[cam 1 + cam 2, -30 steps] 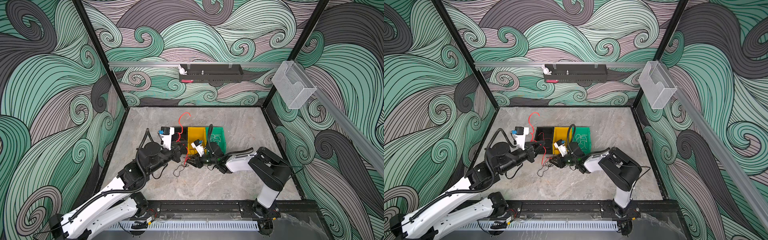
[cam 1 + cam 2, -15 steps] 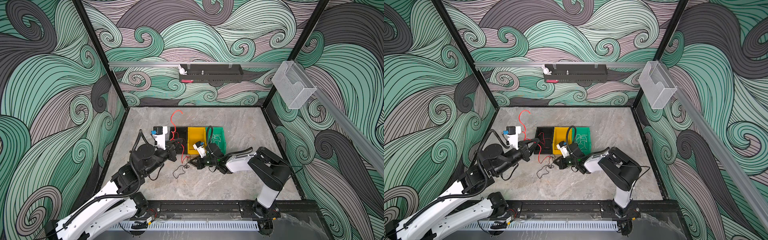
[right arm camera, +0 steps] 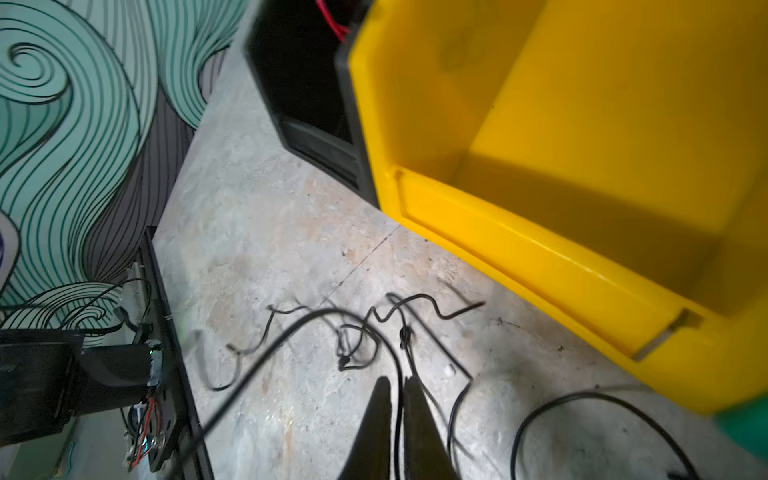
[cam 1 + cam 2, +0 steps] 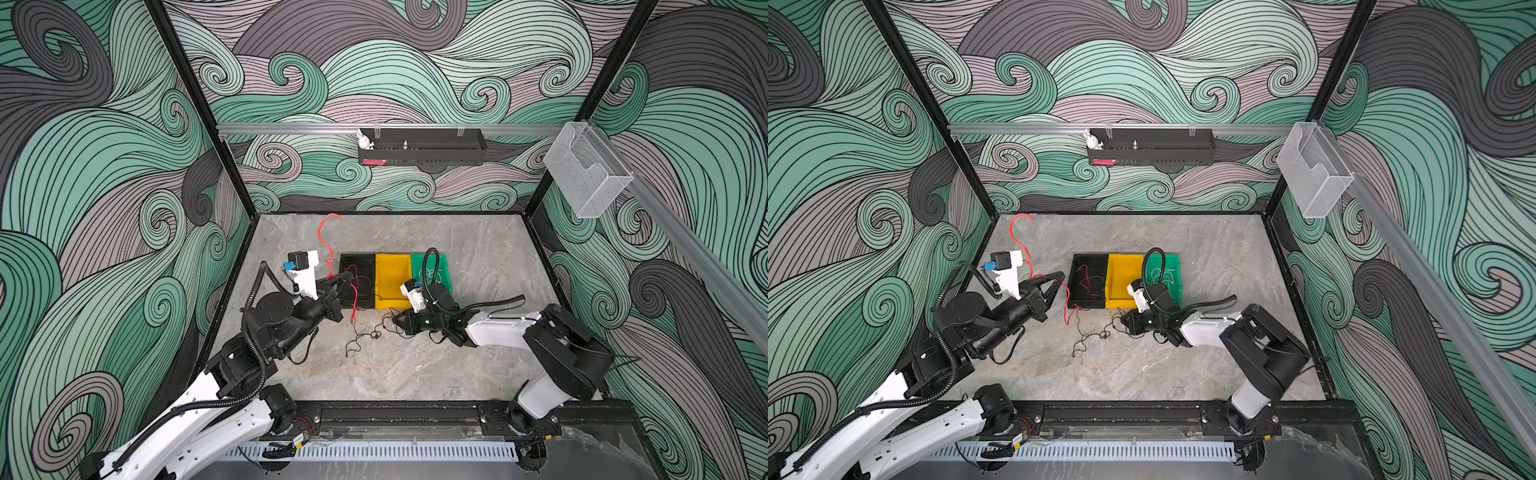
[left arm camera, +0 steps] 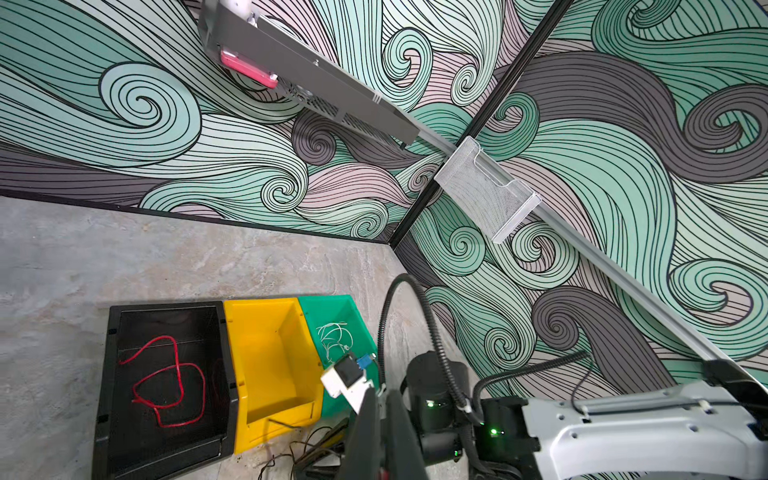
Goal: Untangle the cables
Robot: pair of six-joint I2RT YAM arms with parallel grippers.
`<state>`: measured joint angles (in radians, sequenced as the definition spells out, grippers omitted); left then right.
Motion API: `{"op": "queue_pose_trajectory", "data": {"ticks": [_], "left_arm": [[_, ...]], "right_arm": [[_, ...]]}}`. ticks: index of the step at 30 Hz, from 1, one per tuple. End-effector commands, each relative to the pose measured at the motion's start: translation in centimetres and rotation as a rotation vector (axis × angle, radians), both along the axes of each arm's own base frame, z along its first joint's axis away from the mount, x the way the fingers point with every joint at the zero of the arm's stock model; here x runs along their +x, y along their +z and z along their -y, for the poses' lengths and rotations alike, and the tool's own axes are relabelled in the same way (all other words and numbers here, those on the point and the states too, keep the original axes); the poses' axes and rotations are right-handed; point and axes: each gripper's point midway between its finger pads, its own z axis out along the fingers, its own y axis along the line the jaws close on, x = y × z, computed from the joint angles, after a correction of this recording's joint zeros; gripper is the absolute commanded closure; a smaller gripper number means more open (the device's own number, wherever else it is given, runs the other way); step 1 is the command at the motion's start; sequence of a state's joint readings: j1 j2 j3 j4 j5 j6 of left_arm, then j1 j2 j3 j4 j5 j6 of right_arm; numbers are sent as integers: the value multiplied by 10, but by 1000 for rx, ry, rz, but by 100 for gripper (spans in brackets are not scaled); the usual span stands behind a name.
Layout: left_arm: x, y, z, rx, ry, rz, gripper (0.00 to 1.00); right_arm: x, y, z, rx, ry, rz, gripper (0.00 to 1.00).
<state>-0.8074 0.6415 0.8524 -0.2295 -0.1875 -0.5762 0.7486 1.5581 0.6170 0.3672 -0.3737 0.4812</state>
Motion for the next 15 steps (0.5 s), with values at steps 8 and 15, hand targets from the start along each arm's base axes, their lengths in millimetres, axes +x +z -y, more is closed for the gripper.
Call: {"op": "queue_pose_trajectory", "data": {"ticks": [8, 15], "left_arm": [[4, 22, -2, -23, 17, 30, 100], [8, 21, 4, -47, 12, 17, 100]], "right_arm": [[-29, 76, -2, 126, 135, 152, 42], [-55, 85, -35, 227, 265, 197, 16]]}}
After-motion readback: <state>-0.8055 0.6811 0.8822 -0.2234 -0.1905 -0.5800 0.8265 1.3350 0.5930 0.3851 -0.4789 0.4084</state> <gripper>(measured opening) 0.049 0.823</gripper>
